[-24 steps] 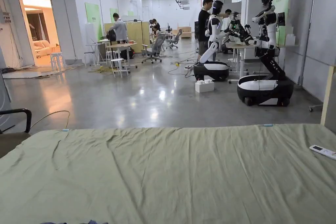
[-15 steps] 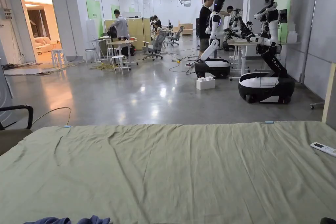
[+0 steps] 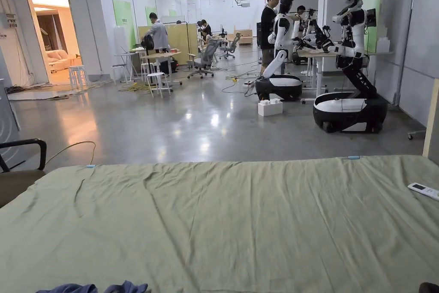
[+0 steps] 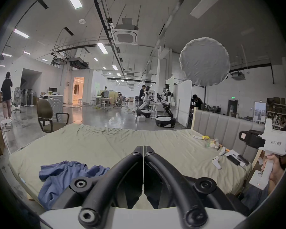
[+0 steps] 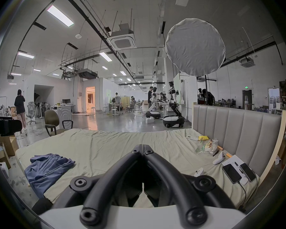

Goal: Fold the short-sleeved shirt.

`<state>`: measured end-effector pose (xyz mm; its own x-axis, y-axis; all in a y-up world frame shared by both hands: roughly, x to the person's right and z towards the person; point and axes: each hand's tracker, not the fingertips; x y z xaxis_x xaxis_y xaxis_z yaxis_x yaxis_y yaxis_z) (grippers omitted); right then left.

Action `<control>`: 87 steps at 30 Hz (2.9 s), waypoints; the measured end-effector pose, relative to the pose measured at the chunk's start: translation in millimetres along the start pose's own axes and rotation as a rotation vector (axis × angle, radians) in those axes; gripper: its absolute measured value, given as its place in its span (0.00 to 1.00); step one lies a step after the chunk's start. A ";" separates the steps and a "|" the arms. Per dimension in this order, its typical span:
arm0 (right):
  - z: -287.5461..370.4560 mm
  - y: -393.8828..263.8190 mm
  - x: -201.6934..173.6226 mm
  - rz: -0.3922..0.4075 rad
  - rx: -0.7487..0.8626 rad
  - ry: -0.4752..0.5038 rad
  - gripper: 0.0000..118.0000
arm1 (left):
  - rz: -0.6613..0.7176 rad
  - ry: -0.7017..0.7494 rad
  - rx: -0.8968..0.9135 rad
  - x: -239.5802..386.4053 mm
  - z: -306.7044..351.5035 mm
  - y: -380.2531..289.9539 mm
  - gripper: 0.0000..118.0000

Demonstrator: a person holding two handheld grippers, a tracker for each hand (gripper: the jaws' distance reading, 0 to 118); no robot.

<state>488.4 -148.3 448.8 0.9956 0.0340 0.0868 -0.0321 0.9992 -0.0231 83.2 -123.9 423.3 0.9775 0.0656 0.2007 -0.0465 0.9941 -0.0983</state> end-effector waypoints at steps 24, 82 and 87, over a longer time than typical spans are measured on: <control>-22.4 -47.2 -16.1 -0.048 -0.203 0.104 0.00 | 0.085 0.227 -0.399 -166.4 -117.7 -72.9 0.92; 55.7 -94.5 51.7 -0.037 -0.416 -0.062 0.00 | 0.051 -0.716 -0.775 284.9 -207.4 -224.0 0.67; 31.6 -76.9 43.7 -0.048 -0.352 0.023 0.00 | 0.119 -0.599 -0.423 180.8 -171.0 -129.4 0.67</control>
<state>531.7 -223.0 485.8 0.9971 -0.0172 0.0739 0.0429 0.9313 -0.3617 301.2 -255.6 305.6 0.6855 0.3275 0.6503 0.0562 0.8666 -0.4958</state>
